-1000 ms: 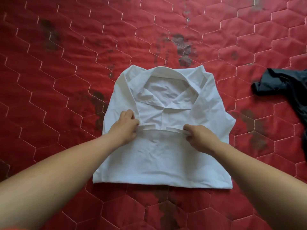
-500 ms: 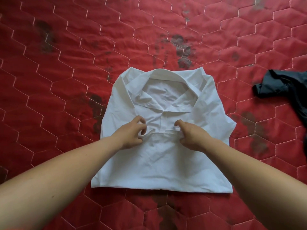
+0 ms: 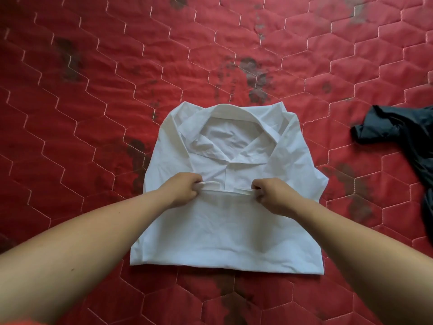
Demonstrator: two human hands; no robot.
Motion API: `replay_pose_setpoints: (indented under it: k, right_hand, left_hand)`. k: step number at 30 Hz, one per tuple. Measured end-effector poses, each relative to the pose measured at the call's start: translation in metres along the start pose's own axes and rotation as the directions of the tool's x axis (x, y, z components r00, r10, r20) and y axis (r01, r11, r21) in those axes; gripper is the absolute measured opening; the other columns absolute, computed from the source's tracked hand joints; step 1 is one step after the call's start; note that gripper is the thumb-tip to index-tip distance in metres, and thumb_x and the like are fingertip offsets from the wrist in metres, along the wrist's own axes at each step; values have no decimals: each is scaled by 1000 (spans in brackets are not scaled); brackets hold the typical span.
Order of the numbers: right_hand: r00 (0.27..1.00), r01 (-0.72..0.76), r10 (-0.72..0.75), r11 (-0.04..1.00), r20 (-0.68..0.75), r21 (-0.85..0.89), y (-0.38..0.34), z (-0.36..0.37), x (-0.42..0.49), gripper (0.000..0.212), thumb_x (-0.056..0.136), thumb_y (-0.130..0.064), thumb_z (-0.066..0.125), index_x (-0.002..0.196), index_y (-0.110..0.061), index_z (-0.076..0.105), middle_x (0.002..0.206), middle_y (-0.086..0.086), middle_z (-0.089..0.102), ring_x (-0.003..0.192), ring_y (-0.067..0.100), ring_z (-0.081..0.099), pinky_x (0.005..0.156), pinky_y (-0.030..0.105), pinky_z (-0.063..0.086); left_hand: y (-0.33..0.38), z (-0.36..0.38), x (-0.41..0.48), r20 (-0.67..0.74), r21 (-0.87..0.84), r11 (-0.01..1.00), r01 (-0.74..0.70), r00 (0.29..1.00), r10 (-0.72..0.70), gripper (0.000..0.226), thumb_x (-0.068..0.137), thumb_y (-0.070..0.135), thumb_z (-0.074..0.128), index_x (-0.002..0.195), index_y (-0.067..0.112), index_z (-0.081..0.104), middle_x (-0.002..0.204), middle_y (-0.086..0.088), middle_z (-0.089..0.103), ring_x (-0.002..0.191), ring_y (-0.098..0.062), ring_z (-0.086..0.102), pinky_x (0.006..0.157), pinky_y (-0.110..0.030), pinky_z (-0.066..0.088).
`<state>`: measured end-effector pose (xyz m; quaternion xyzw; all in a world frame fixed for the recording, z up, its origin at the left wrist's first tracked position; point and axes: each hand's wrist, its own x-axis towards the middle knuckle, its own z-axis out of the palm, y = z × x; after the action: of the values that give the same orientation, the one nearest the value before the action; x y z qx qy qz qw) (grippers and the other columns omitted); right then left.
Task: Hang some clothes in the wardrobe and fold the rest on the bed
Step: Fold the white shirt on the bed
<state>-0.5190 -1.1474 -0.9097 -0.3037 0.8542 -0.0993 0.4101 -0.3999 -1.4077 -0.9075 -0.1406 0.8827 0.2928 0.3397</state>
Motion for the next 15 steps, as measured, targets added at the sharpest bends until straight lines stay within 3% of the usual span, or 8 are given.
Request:
replay_pose_setpoints:
  k: [3,6,10,13,15]
  right_hand:
    - [999,-2,3,1000,-45,19,-5,-34,7,15,88,-8,52,90,-20,62,84,2,61,83,28,57,73,40,51]
    - [994,20,-28,997,-109,-75,-10,-83,28,21,89,-8,56,105,-15,67,96,10,68,86,30,57,71,35,44]
    - [969,-40,-14,976,-246,-212,-20,-144,71,27,89,-10,55,113,-21,62,108,11,64,103,36,59,83,42,51]
    - [871,-217,44,928,-489,-302,-24,-144,80,54,84,-11,60,134,-22,45,132,16,46,120,39,45,90,52,44]
    - [854,-262,36,891,-518,-370,-24,-115,68,57,83,-14,62,137,-19,42,136,16,41,123,39,41,94,53,44]
  left_hand:
    - [14,-31,7,-64,-8,1000,-20,998,20,14,88,9,55,87,23,58,87,0,63,90,-28,61,72,-35,46]
    - [29,-74,28,-151,95,994,-52,986,66,19,91,10,54,105,18,64,108,-7,68,104,-32,60,82,-37,49]
    - [47,-131,65,-363,217,975,-49,923,127,28,91,8,53,115,19,63,120,-9,61,114,-36,56,85,-39,46]
    - [55,-136,78,-515,264,963,45,851,101,66,90,12,58,149,30,37,157,-10,28,147,-35,24,112,-51,32]
    - [52,-111,69,-502,263,963,64,861,79,76,94,24,60,157,33,19,167,-10,1,154,-31,-1,119,-51,20]
